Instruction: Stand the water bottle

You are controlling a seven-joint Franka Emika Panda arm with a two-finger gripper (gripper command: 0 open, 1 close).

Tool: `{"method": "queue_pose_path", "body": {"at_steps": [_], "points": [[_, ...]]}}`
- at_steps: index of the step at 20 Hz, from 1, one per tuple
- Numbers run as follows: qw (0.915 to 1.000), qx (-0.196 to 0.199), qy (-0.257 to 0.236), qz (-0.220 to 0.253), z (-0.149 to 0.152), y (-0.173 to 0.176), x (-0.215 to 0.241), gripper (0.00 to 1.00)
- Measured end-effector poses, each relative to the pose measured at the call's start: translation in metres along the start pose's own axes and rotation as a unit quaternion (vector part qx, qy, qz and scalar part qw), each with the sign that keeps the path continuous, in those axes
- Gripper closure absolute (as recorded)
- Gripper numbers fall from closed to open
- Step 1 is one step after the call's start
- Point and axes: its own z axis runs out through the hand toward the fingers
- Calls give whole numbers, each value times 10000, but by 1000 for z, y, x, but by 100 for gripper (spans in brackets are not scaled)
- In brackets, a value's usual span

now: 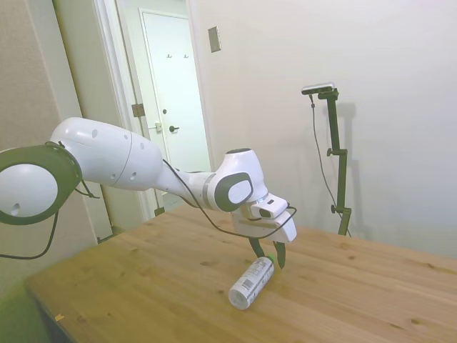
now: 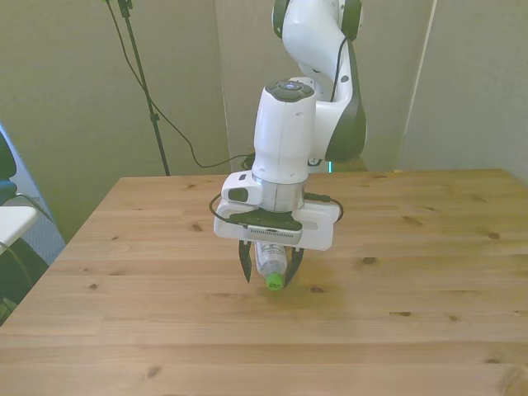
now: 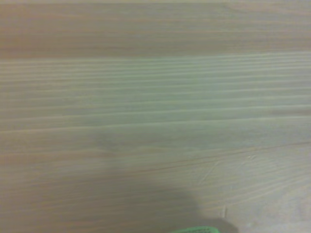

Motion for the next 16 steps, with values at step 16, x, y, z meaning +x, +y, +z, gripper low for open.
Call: {"method": "queue_pose_path", "body": {"at_steps": [16], "points": [[9976, -15, -84, 690, -11, -4, -3, 100]]}}
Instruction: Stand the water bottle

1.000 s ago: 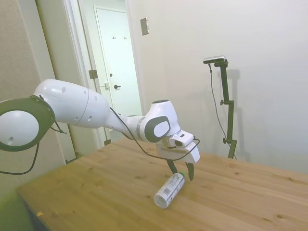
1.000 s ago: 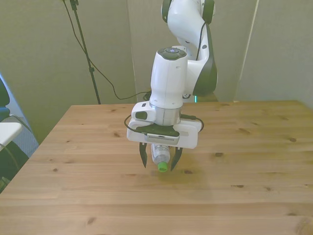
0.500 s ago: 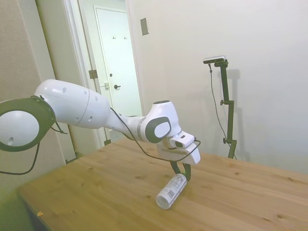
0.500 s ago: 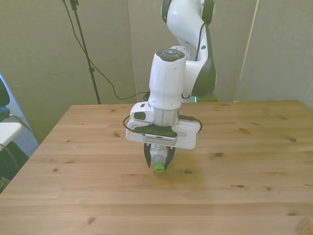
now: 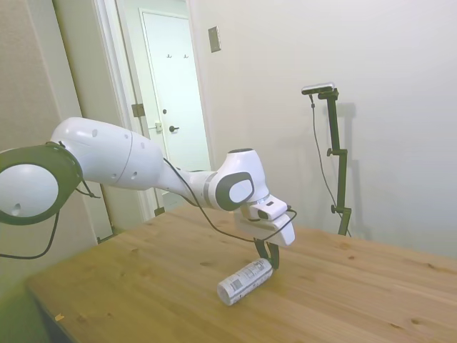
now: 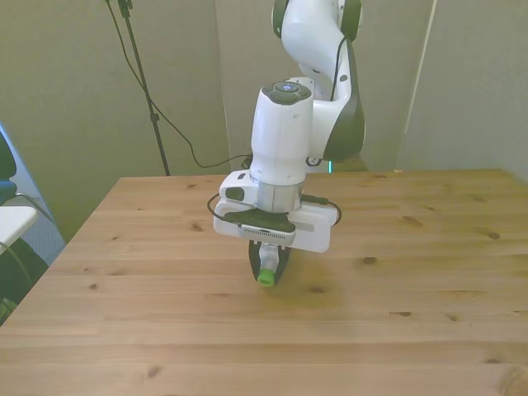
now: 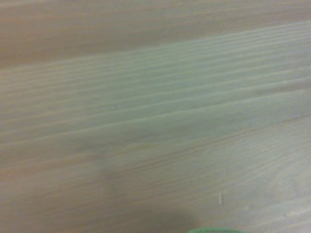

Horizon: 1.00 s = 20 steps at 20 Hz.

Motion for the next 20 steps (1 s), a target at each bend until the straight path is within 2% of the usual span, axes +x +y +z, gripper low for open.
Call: {"method": "queue_pose_path", "body": {"at_steps": [5, 11, 16, 18, 20], "points": [[9974, 614, 189, 330, -77, -8, -23, 100], [9869, 1296, 549, 793, -143, 20, -52, 100], [9666, 1627, 1538, 1245, -167, 47, -66, 100], [9685, 1608, 1523, 1135, -167, 56, -93, 100], [9680, 1588, 1602, 1098, -167, 58, -92, 100]]}}
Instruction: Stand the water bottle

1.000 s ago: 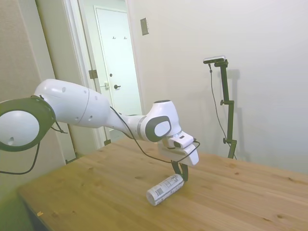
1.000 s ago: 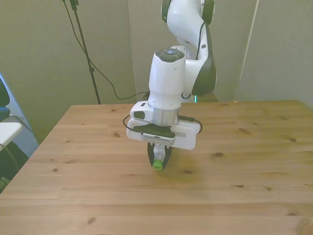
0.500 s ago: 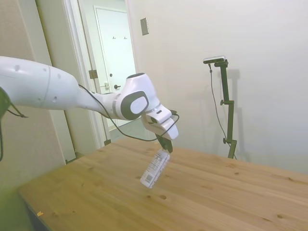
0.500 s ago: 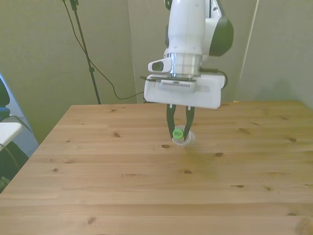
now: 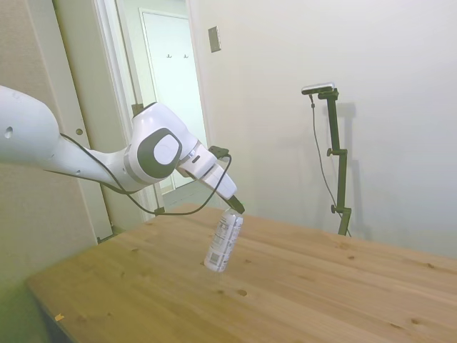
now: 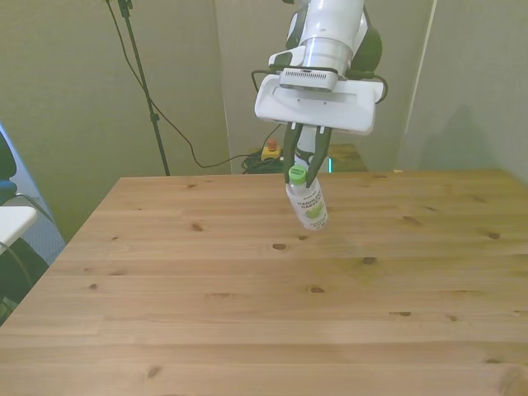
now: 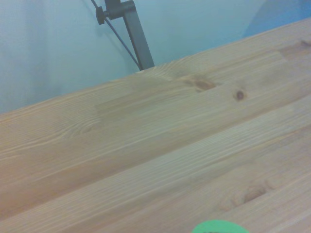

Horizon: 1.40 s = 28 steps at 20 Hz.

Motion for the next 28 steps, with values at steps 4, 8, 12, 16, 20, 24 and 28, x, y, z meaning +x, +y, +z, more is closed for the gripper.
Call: {"method": "queue_pose_path", "body": {"at_steps": [4, 8, 12, 16, 20, 24, 28], "points": [[9978, 251, 576, 230, 8, -2, 6, 100], [9893, 390, 1257, 626, 29, -10, 28, 100], [9749, 639, 1922, 922, 43, -36, 40, 100], [9616, 717, 2394, 1137, 79, -47, 19, 100], [9596, 610, 2433, 1278, 121, -40, -4, 100], [9599, 591, 2443, 1240, 124, -41, -4, 0], [9610, 575, 2448, 1150, 123, -43, -8, 0]]}}
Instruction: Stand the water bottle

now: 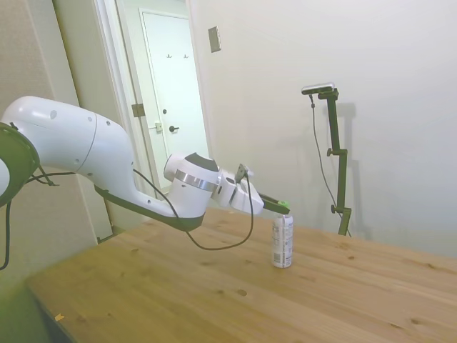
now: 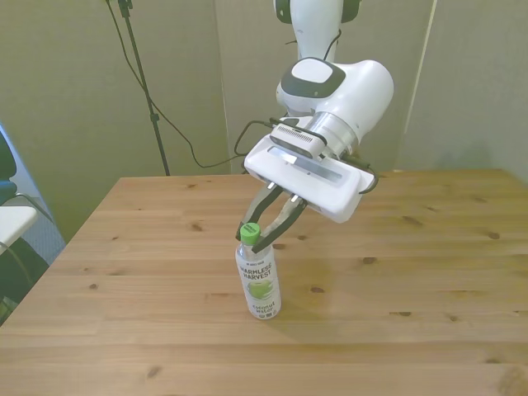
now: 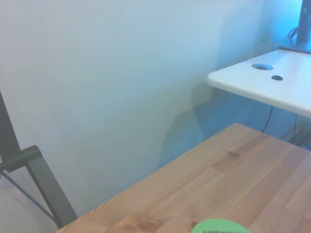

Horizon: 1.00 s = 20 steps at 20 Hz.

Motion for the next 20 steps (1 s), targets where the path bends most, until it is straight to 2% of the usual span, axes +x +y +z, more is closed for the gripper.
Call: {"method": "queue_pose_path", "body": {"at_steps": [12, 16, 20], "points": [[9996, -226, -161, -6, 0, 2, 6, 0], [9960, -477, -743, -164, -15, 2, 14, 0], [9846, -703, -1524, -500, -48, 23, 18, 0]]}}
